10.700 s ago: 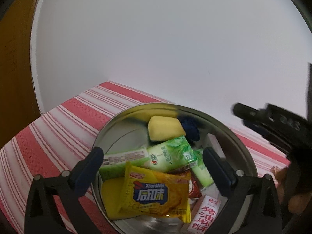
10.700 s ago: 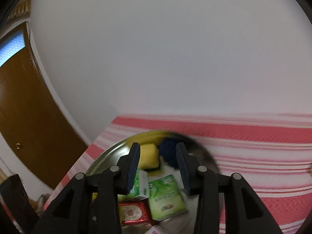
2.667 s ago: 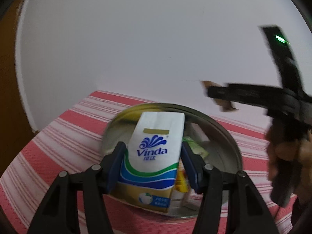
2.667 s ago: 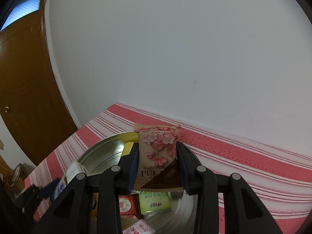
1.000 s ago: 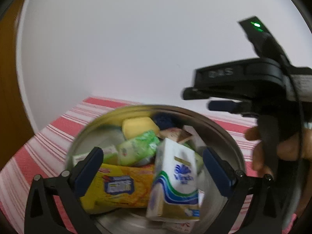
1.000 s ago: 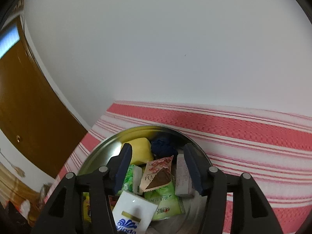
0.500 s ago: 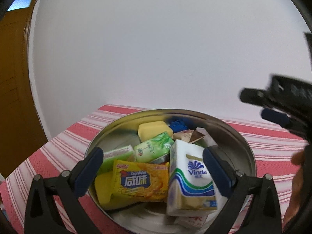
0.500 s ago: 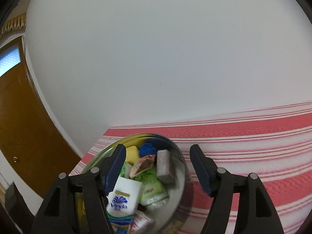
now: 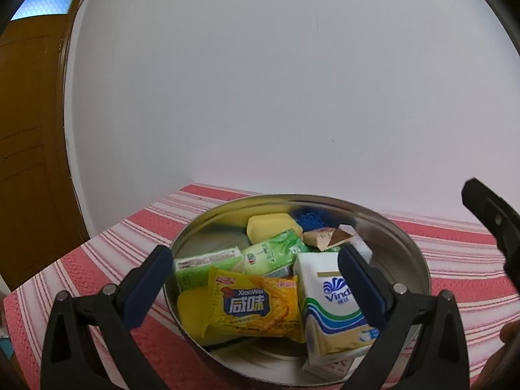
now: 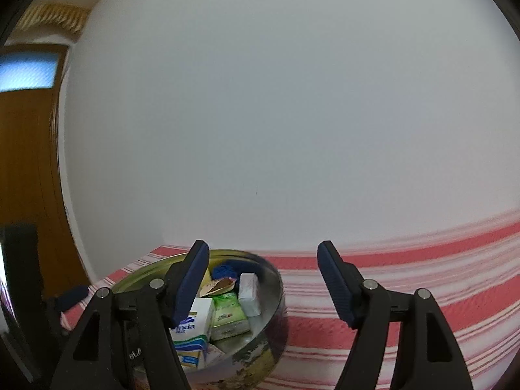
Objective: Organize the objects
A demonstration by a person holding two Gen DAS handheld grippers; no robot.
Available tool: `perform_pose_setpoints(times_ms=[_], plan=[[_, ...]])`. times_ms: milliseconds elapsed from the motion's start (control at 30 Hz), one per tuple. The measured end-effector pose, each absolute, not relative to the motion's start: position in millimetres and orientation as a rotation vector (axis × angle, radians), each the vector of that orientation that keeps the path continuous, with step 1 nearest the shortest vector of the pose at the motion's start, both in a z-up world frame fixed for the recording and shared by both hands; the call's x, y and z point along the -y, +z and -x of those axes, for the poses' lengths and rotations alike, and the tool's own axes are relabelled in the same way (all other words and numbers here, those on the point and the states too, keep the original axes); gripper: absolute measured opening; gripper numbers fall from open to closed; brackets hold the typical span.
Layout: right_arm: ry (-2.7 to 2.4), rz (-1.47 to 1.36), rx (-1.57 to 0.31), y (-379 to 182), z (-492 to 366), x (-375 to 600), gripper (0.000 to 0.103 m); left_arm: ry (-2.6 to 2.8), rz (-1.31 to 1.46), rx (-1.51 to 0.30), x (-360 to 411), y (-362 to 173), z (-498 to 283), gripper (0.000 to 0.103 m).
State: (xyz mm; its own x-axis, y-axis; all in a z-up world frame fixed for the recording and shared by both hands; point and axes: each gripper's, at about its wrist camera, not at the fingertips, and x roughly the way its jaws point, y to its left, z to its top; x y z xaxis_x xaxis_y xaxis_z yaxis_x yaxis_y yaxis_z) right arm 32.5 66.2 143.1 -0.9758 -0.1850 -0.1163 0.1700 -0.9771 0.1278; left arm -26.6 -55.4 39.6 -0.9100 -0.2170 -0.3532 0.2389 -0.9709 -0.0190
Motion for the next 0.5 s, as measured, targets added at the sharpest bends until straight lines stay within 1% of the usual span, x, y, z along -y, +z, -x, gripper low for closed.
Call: perform_pose_setpoints(times_ms=[67,167,500], plan=[[-2.963,-0.165,0.099,140.2,-35.3,-60.3,0.073,-2.858,-0.507,-0.088,54.8,40.2,25.5,0.103],[-2.956,-0.142,0.047,139.9,-36.5,-53.5,0.073,-2.858,-0.485,-0.087,54.0,41.7,21.9,0.103],[-2.966,-0.113,0.086,139.1,-33.8,-54.3,0.073,-2.863,-0.454,-0.079,51.9,43.7,13.4,0.103]])
